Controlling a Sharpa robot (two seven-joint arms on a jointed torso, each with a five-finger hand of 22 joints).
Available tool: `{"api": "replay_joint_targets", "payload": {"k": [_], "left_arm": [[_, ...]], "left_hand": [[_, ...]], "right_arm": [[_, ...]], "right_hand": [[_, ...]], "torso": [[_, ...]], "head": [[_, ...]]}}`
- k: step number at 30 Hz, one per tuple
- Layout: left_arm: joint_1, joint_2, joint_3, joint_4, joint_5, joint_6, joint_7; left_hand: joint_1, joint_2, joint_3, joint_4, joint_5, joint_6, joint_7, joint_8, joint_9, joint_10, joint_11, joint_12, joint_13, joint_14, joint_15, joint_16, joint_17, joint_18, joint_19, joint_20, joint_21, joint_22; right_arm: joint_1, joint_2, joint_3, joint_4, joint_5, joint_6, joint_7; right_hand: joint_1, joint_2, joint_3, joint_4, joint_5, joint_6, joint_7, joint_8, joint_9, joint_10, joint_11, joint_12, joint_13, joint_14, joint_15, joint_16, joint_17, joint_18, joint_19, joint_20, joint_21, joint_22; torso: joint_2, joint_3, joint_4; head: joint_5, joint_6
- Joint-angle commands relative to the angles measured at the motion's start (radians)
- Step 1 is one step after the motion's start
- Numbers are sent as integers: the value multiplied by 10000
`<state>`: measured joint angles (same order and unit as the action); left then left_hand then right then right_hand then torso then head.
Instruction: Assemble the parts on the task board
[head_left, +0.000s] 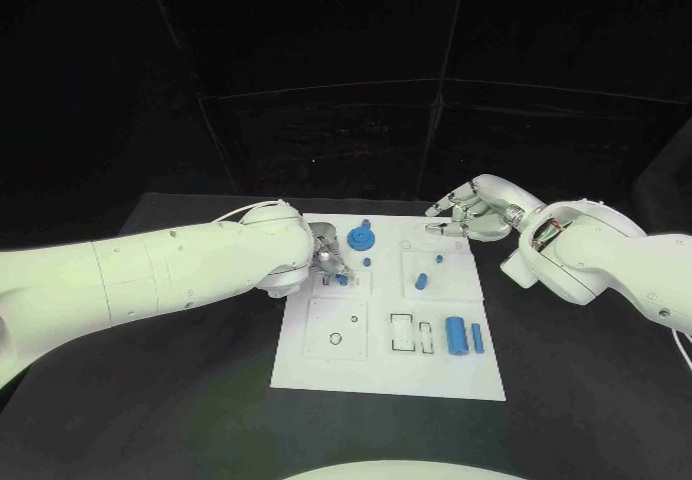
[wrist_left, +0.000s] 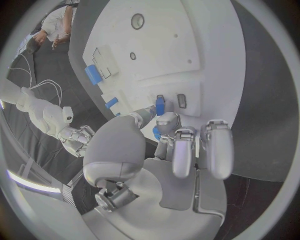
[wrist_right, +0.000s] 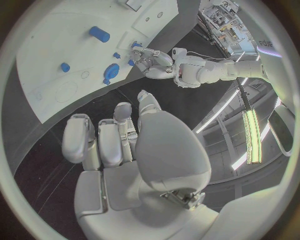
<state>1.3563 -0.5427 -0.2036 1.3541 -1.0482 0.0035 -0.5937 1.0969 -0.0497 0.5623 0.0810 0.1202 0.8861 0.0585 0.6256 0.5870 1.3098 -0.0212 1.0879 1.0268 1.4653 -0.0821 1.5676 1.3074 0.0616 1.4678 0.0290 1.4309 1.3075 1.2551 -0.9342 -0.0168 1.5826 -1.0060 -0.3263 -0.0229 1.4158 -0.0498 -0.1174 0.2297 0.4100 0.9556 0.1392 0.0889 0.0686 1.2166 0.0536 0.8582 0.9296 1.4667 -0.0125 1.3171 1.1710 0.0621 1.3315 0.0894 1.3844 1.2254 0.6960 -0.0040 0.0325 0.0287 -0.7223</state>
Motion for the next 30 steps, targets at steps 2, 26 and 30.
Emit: {"api": "replay_joint_targets", "payload": {"k": [2, 26, 30], "left_arm": [[-39, -30, -37, 25, -149, 292, -295], [-39, -13, -37, 38, -147, 400, -300], [-39, 20, -37, -4, -142, 349, -293]], "left_hand": [[-4, 42, 1613, -1558, 37, 28, -74, 60, 16, 46, -33, 30, -11, 1055, -38, 32, 2634, -152, 263, -55, 0, 471], [-1008, -594, 941, -1056, 66, 316, -265, 315, 179, 171, -169, 165, 46, 1055, -144, 32, 2634, -171, 306, -150, 34, 577], [-1419, -652, 474, -694, 31, 432, -273, 344, 179, 212, -174, 242, 101, 1055, -149, 32, 2634, -187, 334, -161, 75, 654]], "right_arm": [[17, 22, 5, -2, 43, 56, 73], [17, 37, 5, -21, 43, 95, 96], [17, 38, 5, -22, 43, 110, 95]], "right_hand": [[42, 52, -64, 7, 40, 60, 22, 49, 17, -17, -9, -16, -6, 211, -87, -21, -20, 179, -56, 16, -36, -14], [0, 51, -99, 31, 6, 70, 20, 59, 19, -21, -9, -36, -36, 207, -87, -61, -71, 186, -73, 15, -60, -48], [-12, 57, -106, 40, 9, 71, 19, 61, 19, -27, -9, -50, -51, 206, -87, -69, -80, 189, -81, 14, -70, -62]], "torso": [[4, 3, -5], [-3, 12, -2], [2, 11, -9]], "head": [[6, -21], [31, -12], [35, -5]]}}
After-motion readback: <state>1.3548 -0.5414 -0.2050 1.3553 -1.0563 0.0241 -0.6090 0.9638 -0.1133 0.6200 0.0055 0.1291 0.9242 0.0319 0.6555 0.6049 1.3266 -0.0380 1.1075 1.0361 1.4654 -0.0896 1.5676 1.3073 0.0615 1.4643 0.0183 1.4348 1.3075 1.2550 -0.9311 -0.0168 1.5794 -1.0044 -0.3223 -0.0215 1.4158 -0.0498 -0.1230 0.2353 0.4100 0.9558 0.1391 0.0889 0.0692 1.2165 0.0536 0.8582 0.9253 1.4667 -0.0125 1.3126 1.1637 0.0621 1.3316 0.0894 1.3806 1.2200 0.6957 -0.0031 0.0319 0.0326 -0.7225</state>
